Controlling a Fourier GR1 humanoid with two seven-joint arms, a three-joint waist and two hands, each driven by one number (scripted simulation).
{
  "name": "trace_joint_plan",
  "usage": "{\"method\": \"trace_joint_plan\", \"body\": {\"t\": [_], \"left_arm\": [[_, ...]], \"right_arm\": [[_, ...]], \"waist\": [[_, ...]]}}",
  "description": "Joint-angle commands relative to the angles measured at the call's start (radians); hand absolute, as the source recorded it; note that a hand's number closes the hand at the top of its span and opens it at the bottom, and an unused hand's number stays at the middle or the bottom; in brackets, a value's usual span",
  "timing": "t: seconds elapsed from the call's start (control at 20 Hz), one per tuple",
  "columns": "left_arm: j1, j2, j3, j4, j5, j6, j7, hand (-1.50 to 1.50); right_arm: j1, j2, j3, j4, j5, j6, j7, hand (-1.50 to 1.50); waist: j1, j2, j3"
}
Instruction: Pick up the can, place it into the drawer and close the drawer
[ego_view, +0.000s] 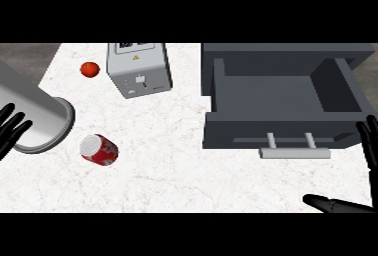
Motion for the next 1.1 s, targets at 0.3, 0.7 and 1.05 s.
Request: {"method": "trace_joint_plan", "body": {"t": [0.3,0.7,1.05], "left_arm": [[0.084,0.076,0.214,-0.020,0.224,-0.152,0.084,-1.50],[0.047,0.001,0.170,0.027,0.276,-0.064,0.205,-1.50],[-0.046,0.026,0.157,0.088,0.367,-0.003,0.316,-1.50]], "right_arm": [[0.108,-0.052,-0.159,-0.050,-0.151,0.116,0.008,-1.50],[0.194,-0.019,-0.207,-0.011,-0.182,0.224,-0.117,-1.50],[0.263,-0.043,-0.340,0.011,-0.312,0.338,-0.155,-1.50]], "waist": [[0.003,-0.001,0.000],[-0.002,0.000,0.000],[-0.009,0.000,0.000]]}}
